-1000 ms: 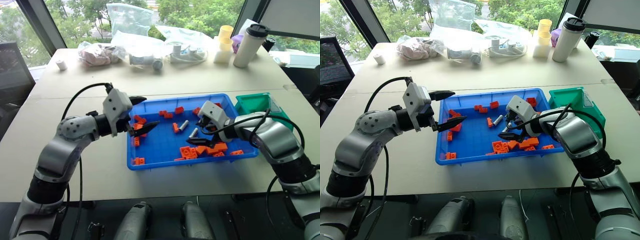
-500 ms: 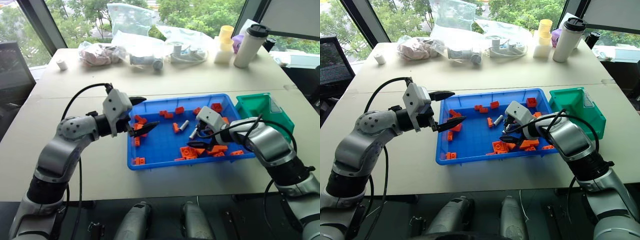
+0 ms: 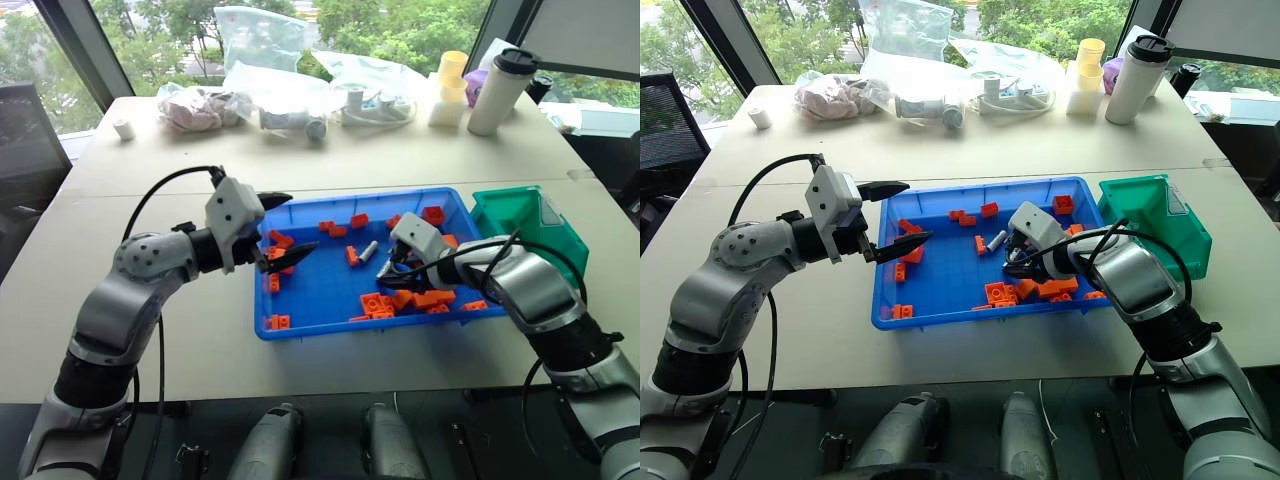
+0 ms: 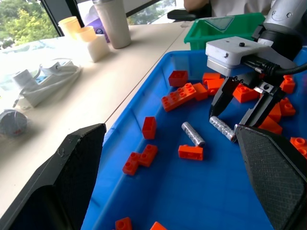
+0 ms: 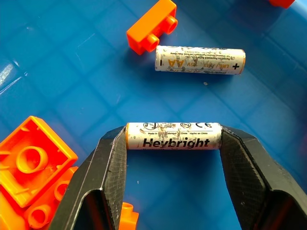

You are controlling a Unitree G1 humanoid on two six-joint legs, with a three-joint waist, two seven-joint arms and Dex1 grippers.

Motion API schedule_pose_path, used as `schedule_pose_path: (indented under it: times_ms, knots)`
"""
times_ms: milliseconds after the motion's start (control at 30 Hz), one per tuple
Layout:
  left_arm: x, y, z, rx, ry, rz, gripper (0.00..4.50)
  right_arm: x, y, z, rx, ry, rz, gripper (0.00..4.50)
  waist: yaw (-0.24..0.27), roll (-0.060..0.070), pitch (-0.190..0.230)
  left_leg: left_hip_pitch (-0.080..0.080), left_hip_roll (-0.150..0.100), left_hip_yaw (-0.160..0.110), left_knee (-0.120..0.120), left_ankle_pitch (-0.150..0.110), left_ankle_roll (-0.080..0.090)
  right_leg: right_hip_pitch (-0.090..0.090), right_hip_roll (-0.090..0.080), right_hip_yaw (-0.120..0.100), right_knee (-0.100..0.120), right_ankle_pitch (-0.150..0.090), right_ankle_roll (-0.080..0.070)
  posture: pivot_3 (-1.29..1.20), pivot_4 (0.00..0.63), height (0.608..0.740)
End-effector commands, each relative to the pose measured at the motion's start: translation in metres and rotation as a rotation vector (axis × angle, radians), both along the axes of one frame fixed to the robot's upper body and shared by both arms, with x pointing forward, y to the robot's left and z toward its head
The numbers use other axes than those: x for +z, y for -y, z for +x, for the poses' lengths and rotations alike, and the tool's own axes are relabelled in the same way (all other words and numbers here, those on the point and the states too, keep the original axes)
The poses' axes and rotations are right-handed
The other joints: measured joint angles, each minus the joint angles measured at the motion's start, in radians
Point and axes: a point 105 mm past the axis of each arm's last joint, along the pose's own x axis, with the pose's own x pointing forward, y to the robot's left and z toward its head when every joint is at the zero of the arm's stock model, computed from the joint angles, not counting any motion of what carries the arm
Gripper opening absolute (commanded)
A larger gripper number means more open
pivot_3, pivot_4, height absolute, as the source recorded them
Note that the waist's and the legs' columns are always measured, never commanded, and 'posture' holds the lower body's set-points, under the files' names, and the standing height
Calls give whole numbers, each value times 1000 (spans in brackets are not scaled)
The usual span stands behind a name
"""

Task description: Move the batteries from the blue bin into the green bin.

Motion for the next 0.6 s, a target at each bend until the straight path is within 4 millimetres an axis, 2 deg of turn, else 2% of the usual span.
schedule_pose_path:
  times_ms: [33,133,233,333,400,467,600]
  knots:
    - [11,-1,-2,4,53,-6,4500,70,22,20,-75,221,25,2214,0,0,0,0,0,0,0,0,0,0,0,0,0,0,0,0,150,740]
    - [11,-1,-2,4,53,-9,4500,108,55,29,-189,335,32,2214,4,0,0,0,0,0,0,0,0,0,0,0,0,0,0,0,150,740]
    - [9,-1,-2,2,52,-14,4500,114,86,26,-243,382,-47,2214,5,-1,-1,0,0,-1,0,0,0,1,0,-1,-1,0,0,0,150,740]
    - [8,2,-2,-11,48,-27,4500,129,138,21,-402,422,-127,2214,2,-1,-1,0,0,1,0,0,0,1,0,-1,-2,0,0,0,150,740]
    - [8,6,-2,-33,43,-43,4500,138,166,13,-478,436,-167,2214,2,0,0,0,0,2,0,0,0,0,-1,0,-1,0,0,0,150,740]
    - [9,10,-2,-50,41,-57,4500,141,180,9,-510,438,-191,2214,2,2,0,0,0,2,0,0,0,0,-1,0,-1,0,0,0,150,740]
    - [11,17,-3,-102,39,-67,4500,125,199,1,-508,387,-255,2214,-4,1,0,0,1,2,-1,0,0,0,0,0,-1,0,0,0,150,740]
